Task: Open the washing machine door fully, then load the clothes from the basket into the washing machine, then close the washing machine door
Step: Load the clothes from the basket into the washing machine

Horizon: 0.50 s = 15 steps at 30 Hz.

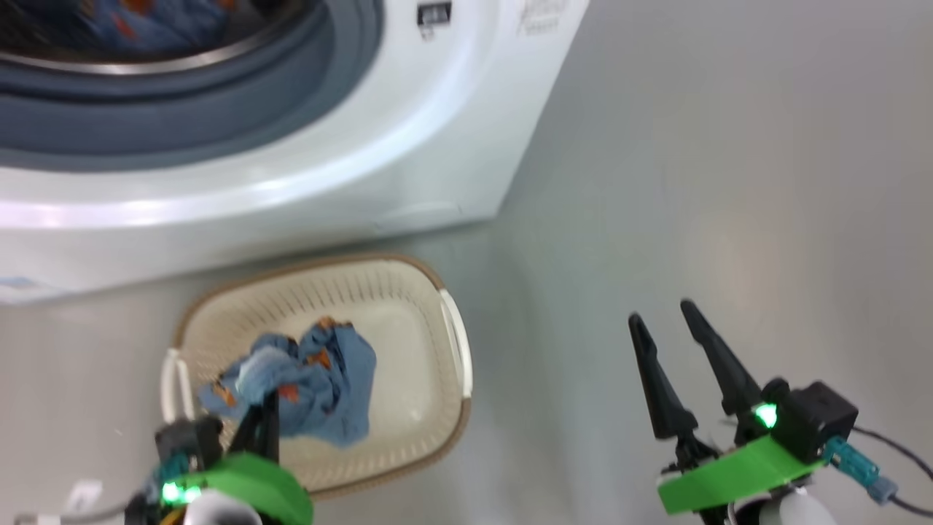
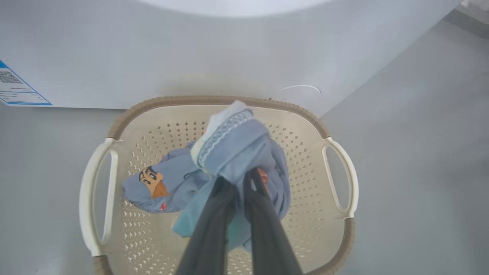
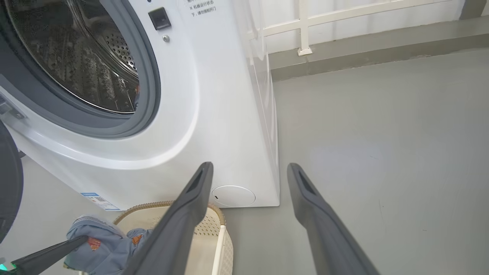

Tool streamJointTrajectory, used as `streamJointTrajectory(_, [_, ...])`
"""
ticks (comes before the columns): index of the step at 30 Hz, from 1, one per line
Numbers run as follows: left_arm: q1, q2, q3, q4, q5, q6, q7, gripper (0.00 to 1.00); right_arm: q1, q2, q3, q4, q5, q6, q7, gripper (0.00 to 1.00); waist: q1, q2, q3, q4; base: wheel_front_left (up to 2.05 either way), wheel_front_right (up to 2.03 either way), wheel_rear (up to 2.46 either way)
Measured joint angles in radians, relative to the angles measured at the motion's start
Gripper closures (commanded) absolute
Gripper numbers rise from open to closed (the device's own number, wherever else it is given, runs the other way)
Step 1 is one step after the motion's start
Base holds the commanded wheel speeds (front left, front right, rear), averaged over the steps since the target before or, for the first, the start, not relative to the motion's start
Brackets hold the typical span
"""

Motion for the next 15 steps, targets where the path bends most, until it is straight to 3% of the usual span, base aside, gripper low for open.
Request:
streamJointTrajectory(7, [0.194, -0.007, 0.02, -0.21, 0.013, 0.043, 0.0, 1.0, 0.09, 0.0, -0.024, 0.009, -0.034, 0.0, 0.0, 0.0, 0.0, 0.0, -0.145, 0.035, 0.0, 0.0, 0.0])
streamJointTrajectory(15, [0.379, -0.007, 0.02, -0.434, 0.045, 0.062, 0.0, 1.0, 0.177, -0.006, -0.041, 0.015, -0.052, 0.0, 0.0, 0.0, 0.0, 0.0, -0.305, 0.081, 0.0, 0.0, 0.0])
